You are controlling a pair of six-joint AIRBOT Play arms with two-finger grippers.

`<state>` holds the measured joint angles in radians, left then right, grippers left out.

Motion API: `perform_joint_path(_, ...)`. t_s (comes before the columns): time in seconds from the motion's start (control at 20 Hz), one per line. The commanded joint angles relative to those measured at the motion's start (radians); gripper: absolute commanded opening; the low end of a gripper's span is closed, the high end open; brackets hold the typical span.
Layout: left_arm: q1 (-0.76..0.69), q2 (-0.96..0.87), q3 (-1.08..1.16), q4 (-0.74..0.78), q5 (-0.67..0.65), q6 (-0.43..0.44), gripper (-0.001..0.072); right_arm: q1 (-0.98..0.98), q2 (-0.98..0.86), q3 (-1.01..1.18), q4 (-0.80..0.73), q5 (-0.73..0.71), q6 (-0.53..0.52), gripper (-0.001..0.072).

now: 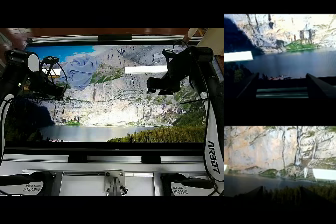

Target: Fold the shirts.

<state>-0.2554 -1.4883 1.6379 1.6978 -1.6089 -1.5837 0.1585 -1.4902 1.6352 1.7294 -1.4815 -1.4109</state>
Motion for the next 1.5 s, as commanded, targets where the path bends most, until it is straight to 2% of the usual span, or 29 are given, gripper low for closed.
perform_joint_path(0.0, 0.0, 0.0, 0.0, 0.0, 0.0, 0.0, 0.0677, 0.0, -0.001, 0.0, 0.0, 0.0, 0.0, 0.0584)
perform_joint_path(0.6, 0.0, 0.0, 0.0, 0.0, 0.0, 0.0, 0.0677, 0.0, -0.001, 0.0, 0.0, 0.005, 0.0, 0.0583)
perform_joint_path(0.75, 0.0, 0.0, 0.0, 0.0, 0.0, 0.0, 0.0677, 0.0, -0.001, 0.0, 0.0, 0.092, 0.0, 0.0584)
perform_joint_path(0.95, 0.0, -0.005, 0.0, 0.0, 0.065, 0.0, 0.0677, 0.001, -0.001, 0.0, 0.001, 0.085, -0.001, 0.0584)
perform_joint_path(1.2, 0.0, -0.019, 0.0, 0.0, 0.072, 0.0, 0.0677, 0.0, -0.001, 0.0, 0.009, 0.033, 0.0, 0.0583)
perform_joint_path(1.45, -0.001, -0.087, 0.001, -0.013, 0.192, -0.01, 0.0677, 0.0, -0.001, 0.0, 0.008, 0.091, 0.0, 0.0583)
